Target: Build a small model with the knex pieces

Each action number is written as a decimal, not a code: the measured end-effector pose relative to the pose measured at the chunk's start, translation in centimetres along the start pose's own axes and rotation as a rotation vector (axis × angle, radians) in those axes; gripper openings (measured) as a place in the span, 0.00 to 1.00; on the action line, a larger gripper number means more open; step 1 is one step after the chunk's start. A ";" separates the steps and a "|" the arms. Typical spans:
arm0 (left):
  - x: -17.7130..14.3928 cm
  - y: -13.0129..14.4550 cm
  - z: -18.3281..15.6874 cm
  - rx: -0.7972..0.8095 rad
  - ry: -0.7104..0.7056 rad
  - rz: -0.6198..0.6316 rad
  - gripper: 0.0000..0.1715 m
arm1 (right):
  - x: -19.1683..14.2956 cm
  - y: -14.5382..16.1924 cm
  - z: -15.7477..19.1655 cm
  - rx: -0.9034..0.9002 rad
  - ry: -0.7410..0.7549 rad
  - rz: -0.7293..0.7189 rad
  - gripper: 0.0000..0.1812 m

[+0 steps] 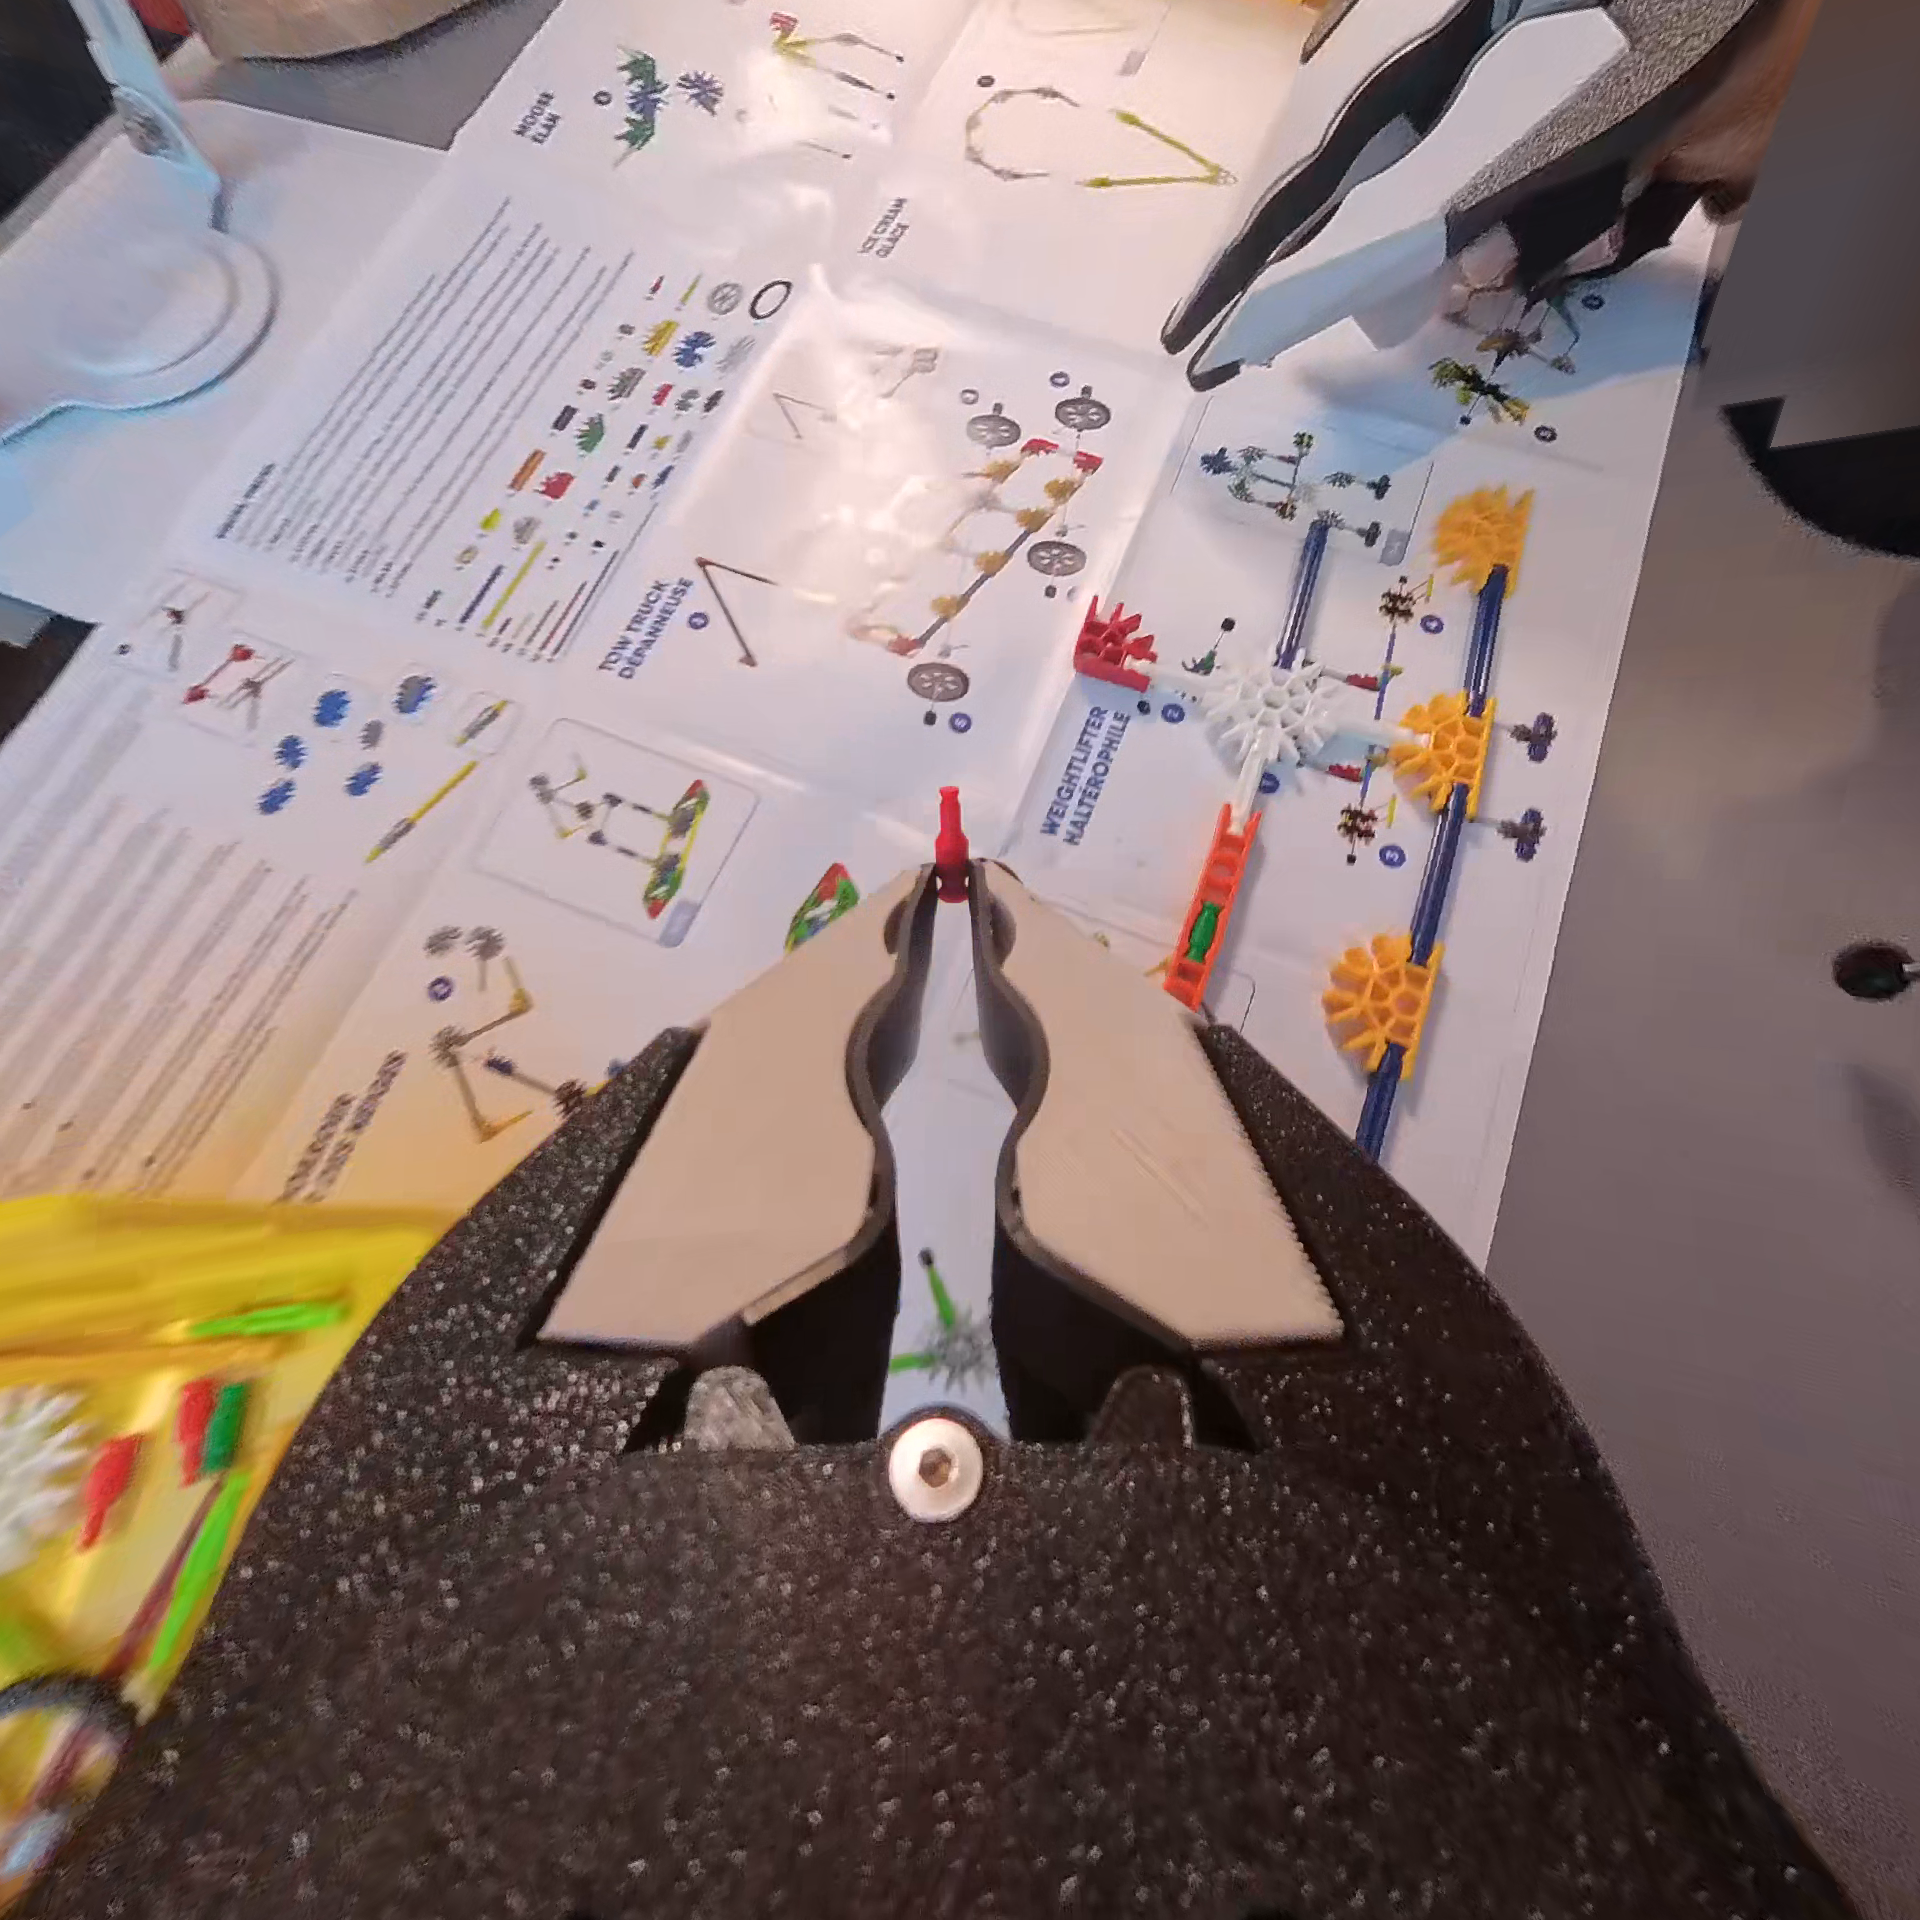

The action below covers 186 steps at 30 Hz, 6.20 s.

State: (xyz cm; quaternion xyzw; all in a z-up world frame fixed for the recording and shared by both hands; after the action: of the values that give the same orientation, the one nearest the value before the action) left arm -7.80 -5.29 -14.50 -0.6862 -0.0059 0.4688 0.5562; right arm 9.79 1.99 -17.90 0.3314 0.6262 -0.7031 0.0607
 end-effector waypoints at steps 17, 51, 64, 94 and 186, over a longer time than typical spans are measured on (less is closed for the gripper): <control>6.5 0.9 -1.6 0.027 -0.001 0.012 0.02 | 5.4 -2.4 0.1 -0.114 -0.027 0.057 0.05; 7.2 1.6 -2.3 0.050 0.036 0.060 0.02 | 4.8 -1.3 -0.1 -0.043 -0.037 0.088 0.07; 6.9 1.0 -2.7 0.069 0.052 0.028 0.02 | 4.4 -1.8 1.0 -0.068 -0.111 0.050 0.07; 6.5 -2.1 -7.2 0.337 0.087 -0.029 0.02 | 2.3 -1.8 10.1 -0.363 -0.459 -0.020 0.02; 4.8 3.1 -7.2 0.199 0.293 0.159 0.06 | 3.9 -0.5 5.9 -0.212 -0.189 0.270 0.06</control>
State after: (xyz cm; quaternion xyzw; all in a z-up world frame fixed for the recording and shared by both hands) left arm -2.02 -9.33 -20.36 -0.6871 0.1760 0.4045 0.5773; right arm 4.22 -2.09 -19.64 0.3364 0.6381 -0.6469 0.2474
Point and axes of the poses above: each gripper's, where its closed fingertips meet, x out along the fingers, y out of its underside, z = x × y across the jaws, the point moved 1 cm from there along -x, back along the fingers, and after that the axes turned 2 degrees about x, right-handed, at the moved point
